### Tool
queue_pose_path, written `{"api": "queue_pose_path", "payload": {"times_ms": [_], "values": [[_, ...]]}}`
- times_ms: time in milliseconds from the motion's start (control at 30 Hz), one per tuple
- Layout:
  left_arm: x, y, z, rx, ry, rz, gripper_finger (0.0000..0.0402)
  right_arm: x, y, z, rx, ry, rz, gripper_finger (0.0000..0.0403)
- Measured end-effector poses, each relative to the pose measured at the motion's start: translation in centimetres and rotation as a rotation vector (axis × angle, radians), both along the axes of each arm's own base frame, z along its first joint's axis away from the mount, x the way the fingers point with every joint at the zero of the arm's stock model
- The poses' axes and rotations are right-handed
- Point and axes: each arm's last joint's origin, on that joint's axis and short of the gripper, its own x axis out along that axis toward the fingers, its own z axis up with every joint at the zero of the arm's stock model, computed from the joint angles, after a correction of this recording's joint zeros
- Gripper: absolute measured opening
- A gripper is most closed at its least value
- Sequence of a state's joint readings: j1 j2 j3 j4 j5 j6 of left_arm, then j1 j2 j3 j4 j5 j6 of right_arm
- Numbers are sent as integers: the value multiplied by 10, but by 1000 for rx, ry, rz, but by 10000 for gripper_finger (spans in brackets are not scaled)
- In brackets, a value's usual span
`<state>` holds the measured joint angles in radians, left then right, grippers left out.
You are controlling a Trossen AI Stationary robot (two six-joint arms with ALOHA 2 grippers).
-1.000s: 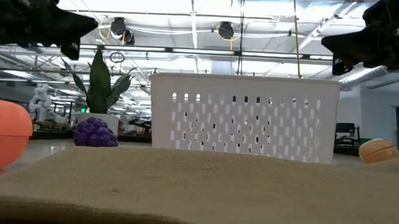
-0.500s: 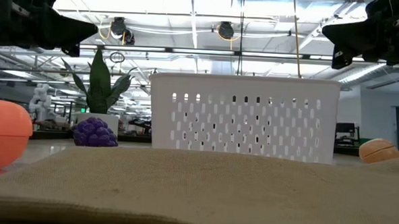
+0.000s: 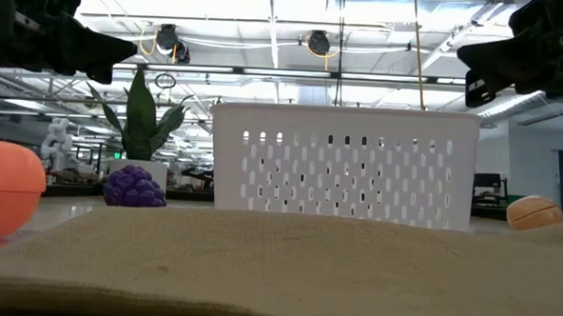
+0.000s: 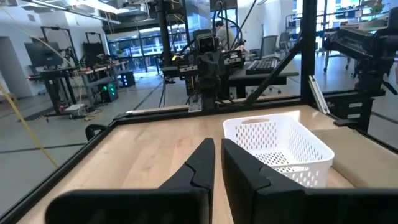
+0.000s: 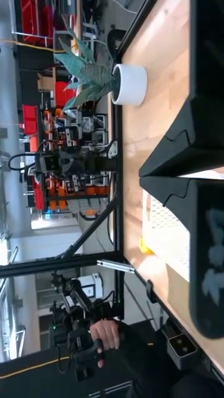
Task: Pick and placing Produce into tupperware
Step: Put the potato into the white basket
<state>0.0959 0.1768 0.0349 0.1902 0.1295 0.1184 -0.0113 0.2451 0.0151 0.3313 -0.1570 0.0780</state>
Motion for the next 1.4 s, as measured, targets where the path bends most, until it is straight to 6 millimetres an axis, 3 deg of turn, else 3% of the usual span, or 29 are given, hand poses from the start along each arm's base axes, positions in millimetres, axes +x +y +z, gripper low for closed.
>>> {"api": "queue_pose_path", "payload": {"times_ms": [267, 500, 1400], "values": [[0, 0, 0, 71, -3, 3, 30, 1, -1, -1, -11, 10, -33, 0], [0, 0, 0, -6, -1, 0, 31, 1, -1, -1, -25, 7, -34, 0], [0, 0, -1, 2, 6, 1, 31, 1, -1, -1, -46, 6, -30, 0]]}}
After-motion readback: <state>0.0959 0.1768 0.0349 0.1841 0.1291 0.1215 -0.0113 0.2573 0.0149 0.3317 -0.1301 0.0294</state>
